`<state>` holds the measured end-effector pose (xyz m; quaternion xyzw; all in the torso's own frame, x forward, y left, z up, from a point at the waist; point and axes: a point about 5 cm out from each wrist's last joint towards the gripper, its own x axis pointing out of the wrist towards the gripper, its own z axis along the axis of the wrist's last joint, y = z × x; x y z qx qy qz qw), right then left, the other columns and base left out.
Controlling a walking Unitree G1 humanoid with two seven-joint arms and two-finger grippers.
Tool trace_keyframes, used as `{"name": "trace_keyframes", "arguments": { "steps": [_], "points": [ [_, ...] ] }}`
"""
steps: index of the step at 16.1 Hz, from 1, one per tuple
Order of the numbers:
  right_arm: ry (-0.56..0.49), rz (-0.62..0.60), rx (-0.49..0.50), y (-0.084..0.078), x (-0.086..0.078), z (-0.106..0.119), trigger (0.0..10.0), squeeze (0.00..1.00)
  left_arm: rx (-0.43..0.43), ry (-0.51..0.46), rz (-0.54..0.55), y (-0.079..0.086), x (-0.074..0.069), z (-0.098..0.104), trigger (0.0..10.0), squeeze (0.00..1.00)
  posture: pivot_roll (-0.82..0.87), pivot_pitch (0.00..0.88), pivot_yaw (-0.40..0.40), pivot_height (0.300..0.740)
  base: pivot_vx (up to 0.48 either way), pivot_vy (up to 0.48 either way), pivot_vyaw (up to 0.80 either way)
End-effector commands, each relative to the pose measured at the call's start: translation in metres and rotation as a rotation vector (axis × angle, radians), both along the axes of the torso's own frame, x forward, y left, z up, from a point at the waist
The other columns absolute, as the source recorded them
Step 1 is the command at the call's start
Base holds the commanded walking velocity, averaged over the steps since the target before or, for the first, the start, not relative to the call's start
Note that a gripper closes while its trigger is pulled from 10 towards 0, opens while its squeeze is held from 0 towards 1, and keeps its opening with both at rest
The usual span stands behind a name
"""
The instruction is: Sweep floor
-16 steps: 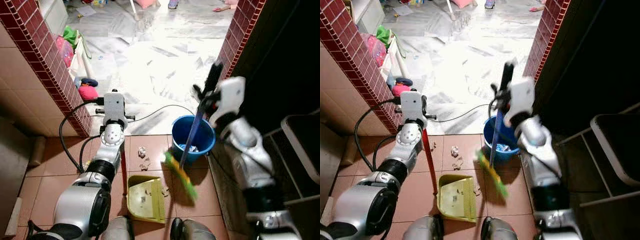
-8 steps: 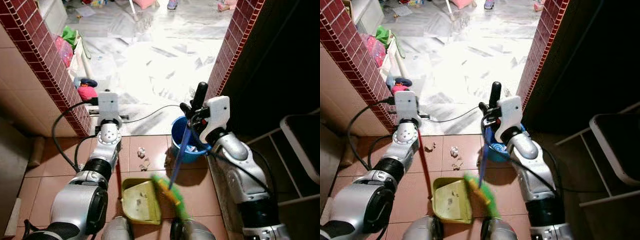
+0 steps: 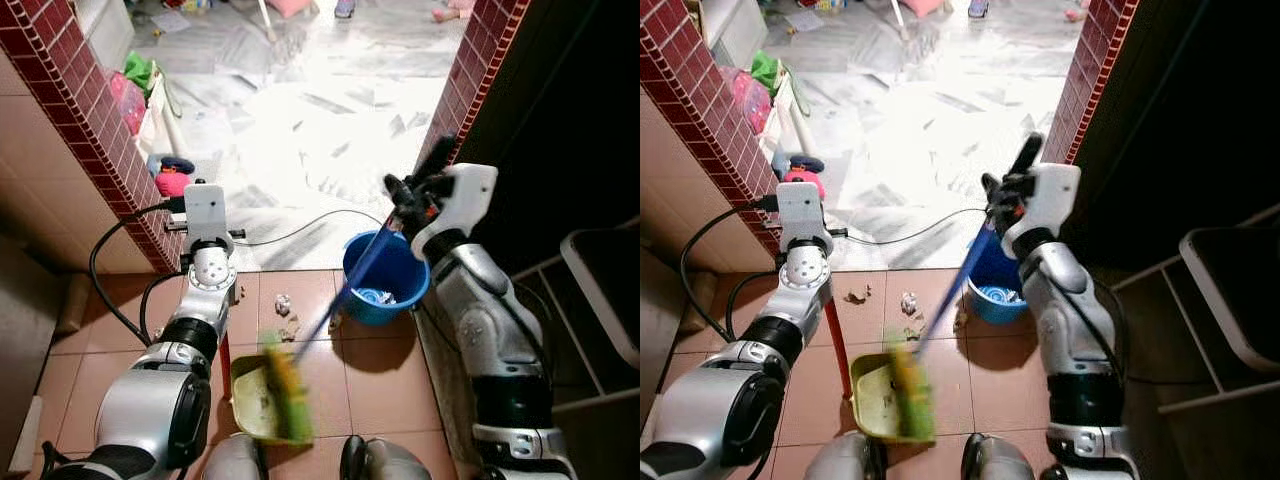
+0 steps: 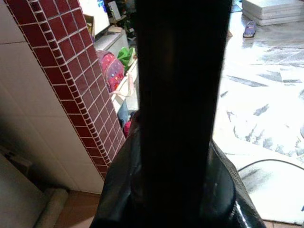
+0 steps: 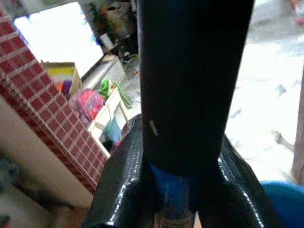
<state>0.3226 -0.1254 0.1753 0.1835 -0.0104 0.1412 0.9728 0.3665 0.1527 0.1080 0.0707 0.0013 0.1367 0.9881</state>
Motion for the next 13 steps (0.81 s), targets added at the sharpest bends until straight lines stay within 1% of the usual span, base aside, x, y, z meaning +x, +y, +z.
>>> {"name": "trace_keyframes", "arguments": {
  "steps": [1, 2, 4, 6, 7, 8, 9, 10, 11, 13],
  "points": [
    [-0.038, -0.001, 0.07, 0.0, 0.002, 0.017, 10.0, 0.0, 0.032, 0.055, 0.009, 0.005, -0.005, -0.012, 10.0, 0.0, -0.14, 0.131, 0.003, 0.74, 0.0, 0.0, 0.0],
    [-0.039, -0.011, 0.076, -0.003, 0.004, 0.019, 10.0, 0.0, 0.032, 0.057, 0.008, 0.005, -0.004, -0.012, 10.0, 0.0, -0.14, 0.131, 0.003, 0.74, 0.0, 0.0, 0.0],
    [-0.084, -0.036, 0.014, -0.01, 0.005, 0.025, 10.0, 0.0, 0.028, 0.059, 0.0, 0.002, -0.004, -0.011, 10.0, 0.0, -0.15, 0.13, 0.008, 0.74, 0.0, 0.0, 0.0],
    [-0.15, -0.034, -0.084, -0.013, 0.005, 0.033, 10.0, 0.0, 0.024, 0.059, -0.001, 0.002, -0.003, -0.01, 10.0, 0.0, -0.15, 0.128, 0.011, 0.74, 0.0, 0.0, 0.0],
    [-0.22, -0.046, -0.158, -0.014, 0.003, 0.04, 10.0, 0.0, -0.013, 0.046, 0.002, 0.003, -0.002, -0.008, 10.0, 0.0, -0.15, 0.127, 0.011, 0.74, 0.0, 0.0, 0.0],
    [-0.245, -0.055, -0.178, -0.014, 0.002, 0.042, 10.0, 0.0, -0.024, 0.039, 0.001, 0.003, -0.002, -0.007, 10.0, 0.0, -0.15, 0.127, 0.011, 0.74, 0.0, 0.0, 0.0],
    [-0.305, -0.082, -0.235, -0.016, 0.002, 0.05, 10.0, 0.0, -0.065, 0.006, 0.0, 0.004, 0.001, 0.0, 10.0, 0.0, -0.15, 0.124, 0.01, 0.74, 0.0, 0.0, 0.0],
    [-0.354, -0.096, -0.304, -0.017, 0.001, 0.054, 10.0, 0.0, -0.065, -0.004, 0.012, 0.007, 0.002, 0.003, 10.0, 0.0, -0.15, 0.124, 0.01, 0.74, 0.0, 0.0, 0.0],
    [-0.375, -0.106, -0.34, -0.018, 0.001, 0.055, 10.0, 0.0, -0.061, -0.004, 0.021, 0.009, 0.003, 0.004, 10.0, 0.0, -0.14, 0.119, 0.009, 0.74, 0.0, 0.0, 0.0],
    [-0.356, -0.125, -0.334, -0.023, 0.003, 0.052, 10.0, 0.0, -0.061, -0.009, 0.043, 0.015, 0.002, 0.005, 10.0, 0.0, -0.14, 0.114, 0.007, 0.74, 0.0, 0.0, 0.0]
  ]
}}
